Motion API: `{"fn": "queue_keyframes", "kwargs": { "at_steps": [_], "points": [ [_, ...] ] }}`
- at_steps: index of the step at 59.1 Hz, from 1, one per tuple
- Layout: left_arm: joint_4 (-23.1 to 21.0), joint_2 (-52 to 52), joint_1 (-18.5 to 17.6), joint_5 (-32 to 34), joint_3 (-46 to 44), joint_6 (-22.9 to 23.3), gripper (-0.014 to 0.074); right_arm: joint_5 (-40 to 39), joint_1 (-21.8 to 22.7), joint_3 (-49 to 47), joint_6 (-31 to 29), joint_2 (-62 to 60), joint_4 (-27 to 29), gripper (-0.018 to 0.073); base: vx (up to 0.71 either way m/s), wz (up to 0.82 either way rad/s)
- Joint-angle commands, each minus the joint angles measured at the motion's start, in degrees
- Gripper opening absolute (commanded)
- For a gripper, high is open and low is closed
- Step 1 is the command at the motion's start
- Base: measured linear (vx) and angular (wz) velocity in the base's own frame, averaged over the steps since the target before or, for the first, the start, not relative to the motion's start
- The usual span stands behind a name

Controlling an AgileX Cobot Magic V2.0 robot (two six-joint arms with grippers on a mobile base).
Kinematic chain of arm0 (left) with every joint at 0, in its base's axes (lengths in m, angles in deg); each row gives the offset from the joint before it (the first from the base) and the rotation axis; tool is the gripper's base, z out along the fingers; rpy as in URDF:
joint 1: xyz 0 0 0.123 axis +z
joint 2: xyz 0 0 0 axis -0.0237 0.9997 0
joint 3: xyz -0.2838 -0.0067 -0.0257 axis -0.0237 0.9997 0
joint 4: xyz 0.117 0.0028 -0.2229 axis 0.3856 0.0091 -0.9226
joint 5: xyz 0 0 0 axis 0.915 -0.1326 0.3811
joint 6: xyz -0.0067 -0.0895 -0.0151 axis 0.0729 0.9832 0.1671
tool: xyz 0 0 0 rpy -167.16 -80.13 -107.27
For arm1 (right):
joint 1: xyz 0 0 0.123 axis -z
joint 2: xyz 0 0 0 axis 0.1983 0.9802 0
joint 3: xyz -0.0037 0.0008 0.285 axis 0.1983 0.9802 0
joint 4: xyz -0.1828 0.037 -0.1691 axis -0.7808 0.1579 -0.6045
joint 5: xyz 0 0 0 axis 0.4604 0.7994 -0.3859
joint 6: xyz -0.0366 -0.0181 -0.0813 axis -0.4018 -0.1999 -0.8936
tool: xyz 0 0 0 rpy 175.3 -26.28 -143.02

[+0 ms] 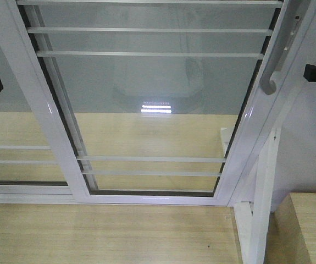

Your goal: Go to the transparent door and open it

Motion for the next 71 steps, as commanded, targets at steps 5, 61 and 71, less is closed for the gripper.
{"fn": "queue_keyframes", "kwargs": {
  "at_steps": [5,61,71],
  "points": [
    [-0.18,-0.79,-0.33,4.38,-1.97,0.57,0.0385,-5.65,0.24,-1.72,0.26,-0.42,-0.01,0.044,0.0,0.0],
    [-0.65,-0.82,-0.33,-0.35,-1.97,1.67,0.0452,5.34,0.24,-26.62,-0.42,23.25,-0.27,0.0456,0.0,0.0],
    [-0.65,-0.82,-0.33,-0.35,-1.97,1.67,0.0452,8.62,0.24,-32.61,-0.42,28.17,0.24,0.0456,0.0,0.0]
  ]
}}
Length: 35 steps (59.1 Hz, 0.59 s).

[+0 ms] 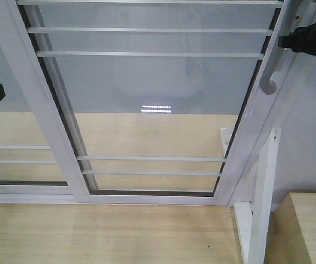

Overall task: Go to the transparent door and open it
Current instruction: 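Reach the right gripper to the curved silver handle and grasp it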

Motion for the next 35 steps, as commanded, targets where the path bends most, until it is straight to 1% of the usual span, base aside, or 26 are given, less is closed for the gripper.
{"fn": "queue_keyframes", "kwargs": {
  "at_steps": [1,7,17,22,29,35],
  "points": [
    [-0.59,-0.82,-0.33,4.48,-1.97,0.44,0.0452,-2.28,0.18,-4.51,-0.44,-0.26,0.01,0.0456,0.0,0.0],
    [-0.59,-0.82,-0.33,4.48,-1.97,0.44,0.0452,-2.19,-0.85,-5.63,-0.44,0.95,0.0,0.0456,0.0,0.0],
    [-0.59,-0.82,-0.33,4.48,-1.97,0.44,0.0452,-1.49,-4.81,-5.67,-0.37,1.01,-0.27,0.0456,0.0,0.0],
    [-0.59,-0.82,-0.33,4.4,-1.97,0.44,0.0452,-2.77,-6.0,-5.67,-0.21,1.13,-0.22,0.0456,0.0,0.0],
    [-0.59,-0.82,-0.33,4.35,-1.97,0.44,0.0452,-8.13,-5.65,-5.67,-0.16,1.99,-0.23,0.0451,0.0,0.0],
    [-0.59,-0.82,-0.33,4.21,-1.97,0.44,0.0452,-8.98,-3.91,-5.67,0.21,2.28,-0.11,0.0437,0.0,0.0]
  ]
}}
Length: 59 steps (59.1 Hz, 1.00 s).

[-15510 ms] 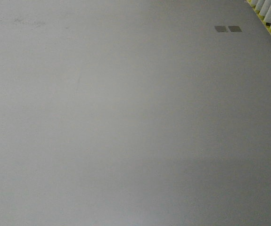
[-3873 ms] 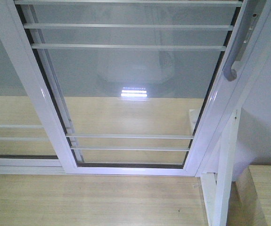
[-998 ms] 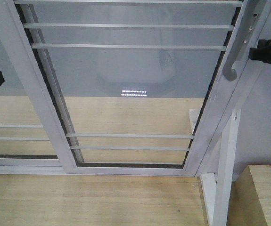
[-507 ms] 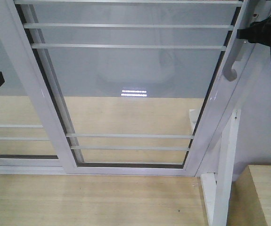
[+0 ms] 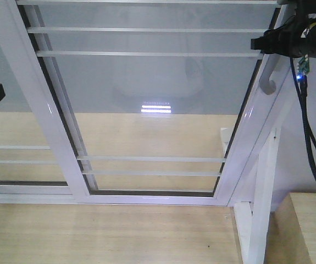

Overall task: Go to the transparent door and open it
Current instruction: 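Reach the right gripper to the curved silver handle and grasp it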

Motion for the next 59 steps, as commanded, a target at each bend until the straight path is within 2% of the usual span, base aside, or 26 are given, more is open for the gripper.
{"fn": "queue_keyframes", "kwargs": {
  "at_steps": [1,16,27,36,50,52,59],
  "points": [
    [-0.59,-0.82,-0.33,4.25,-1.97,0.44,0.0452,-10.4,1.57,-2.41,-0.21,-1.73,-0.34,0.0433,0.0,0.0],
    [-0.59,-0.8,-0.33,3.7,-1.97,0.44,0.0452,-15.68,2.7,-2.41,-0.4,1.47,-0.58,0.0419,0.0,0.0],
    [-0.59,-0.8,-0.33,3.65,-1.97,0.44,0.0452,-12.78,2.73,-2.41,-0.24,2.29,-0.46,0.0392,0.0,0.0],
    [-0.59,-0.8,-0.33,3.7,-1.97,0.44,0.0452,-12.88,2.66,-2.41,-0.29,2.21,-0.46,0.0277,0.0,0.0],
    [-0.59,-0.8,-0.33,3.7,-1.97,0.44,0.0452,-13.24,2.59,-2.41,-0.22,2.21,-0.46,0.001,0.0,0.0],
    [-0.59,-0.8,-0.33,3.7,-1.97,0.44,0.0452,-13.43,2.57,-2.41,-0.22,2.21,-0.46,-0.0014,0.0,0.0],
    [-0.59,-0.8,-0.33,3.7,-1.97,0.44,0.0452,-15.43,2.57,-2.41,0.81,2.21,-0.26,-0.0012,0.0,0.0]
  ]
}}
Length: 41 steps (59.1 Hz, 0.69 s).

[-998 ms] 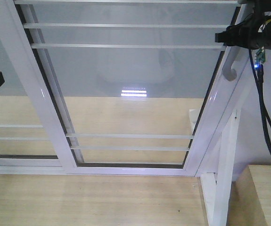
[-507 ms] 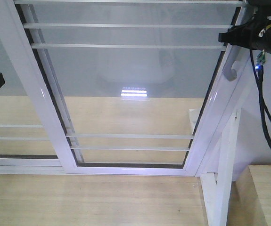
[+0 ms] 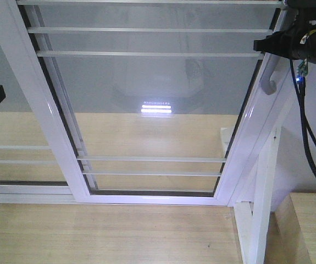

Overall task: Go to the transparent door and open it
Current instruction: 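Reach the right gripper to the curved silver handle and grasp it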

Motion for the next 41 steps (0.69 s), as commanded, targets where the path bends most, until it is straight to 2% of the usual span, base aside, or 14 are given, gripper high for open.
{"fn": "queue_keyframes", "kwargs": {
  "at_steps": [1,12,22,41],
  "points": [
    [-0.59,-0.8,-0.33,4.47,-1.97,0.44,0.0452,-7.08,0.24,-2.02,0.8,-2.98,-0.2,-0.0012,0.0,0.0],
    [-0.59,-0.8,-0.33,4.47,-1.97,0.44,0.0452,-10.05,-0.64,-2.02,3.38,-2.98,-0.81,-0.0008,0.0,0.0],
    [-0.59,-0.8,-0.33,4.47,-1.97,0.44,0.0452,-11.05,-4.82,-2.02,1.94,-2.71,-3.23,-0.0006,0.0,0.0],
    [-0.59,-0.8,-0.33,4.47,-1.97,0.44,0.0452,-13.42,-10.54,-2.02,2.36,-0.96,-3.09,-0.0006,0.0,-0.01]
  ]
}}
